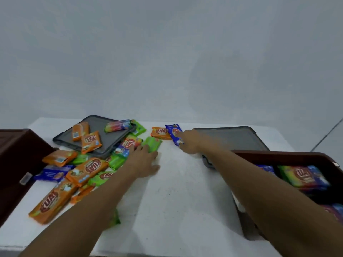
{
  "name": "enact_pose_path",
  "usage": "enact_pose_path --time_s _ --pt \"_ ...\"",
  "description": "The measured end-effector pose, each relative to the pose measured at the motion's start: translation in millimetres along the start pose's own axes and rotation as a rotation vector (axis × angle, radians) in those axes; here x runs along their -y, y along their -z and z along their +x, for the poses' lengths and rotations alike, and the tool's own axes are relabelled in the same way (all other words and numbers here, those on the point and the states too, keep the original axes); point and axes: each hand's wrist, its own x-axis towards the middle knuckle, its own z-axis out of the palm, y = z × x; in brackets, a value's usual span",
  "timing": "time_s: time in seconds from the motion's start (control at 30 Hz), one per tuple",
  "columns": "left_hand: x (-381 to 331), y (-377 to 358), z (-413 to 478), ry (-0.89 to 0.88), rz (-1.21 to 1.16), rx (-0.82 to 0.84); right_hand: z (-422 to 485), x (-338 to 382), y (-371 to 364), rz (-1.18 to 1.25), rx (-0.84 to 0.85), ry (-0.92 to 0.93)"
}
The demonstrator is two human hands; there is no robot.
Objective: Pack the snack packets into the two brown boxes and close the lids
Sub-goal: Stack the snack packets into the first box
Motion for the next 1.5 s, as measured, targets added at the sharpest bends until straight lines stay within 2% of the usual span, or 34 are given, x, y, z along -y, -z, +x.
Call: enact_pose_path --time_s 0.13,0.23,0.3,0.37,0.47,0.53,0.67,0.8,0.97,1.13,1.27,1.37,1.43,1.5 --pt "15 -3 1 -0.126 -0.053 -0.205 21 24 -56 0.229 -0.103 -0.107" --pt "25 -14 -4 -0.196 -0.22 -0.317 18 43 -87 0.207 -0.338 -0.219" --pt "28 -20 -8 -0.183 -0.34 -0.383 11 49 -101 0.149 -0.464 -0.28" --pt "33 -20 -9 -0.096 -0.551 -0.432 8 49 -110 0.137 -0.557 -0.302" --pt "41 -23 -6 -0.043 -0.848 -0.436 8 44 -114 0.288 -0.582 -0.369" --pt "44 -26 -3 -0.061 -0.907 -0.422 10 42 -115 0.359 -0.551 -0.396" --pt "47 -28 1 -0.059 -0.951 -0.431 8 44 -113 0.425 -0.623 -0.376" --pt "47 -26 0 -0.052 -0.974 -0.384 6 45 -108 0.509 -0.586 -0.405" --pt "44 -25 -1 -0.07 -0.85 -0.292 2 48 -101 0.583 -0.597 -0.446" --pt "40 -17 -7 -0.055 -0.889 -0.296 2 41 -71 0.635 -0.299 -0.512" --pt "43 -12 -8 0.002 -0.973 -0.258 -8 33 -49 0.594 -0.183 -0.441" --pt "42 5 -8 0.084 -1.145 -0.221 -19 28 -29 0.504 -0.158 -0.369" --pt "38 21 -9 0.123 -1.251 -0.183 -26 28 -11 0.613 -0.159 -0.31" --pt "28 37 -12 0.093 -1.252 -0.21 -38 22 8 0.716 -0.188 -0.268"
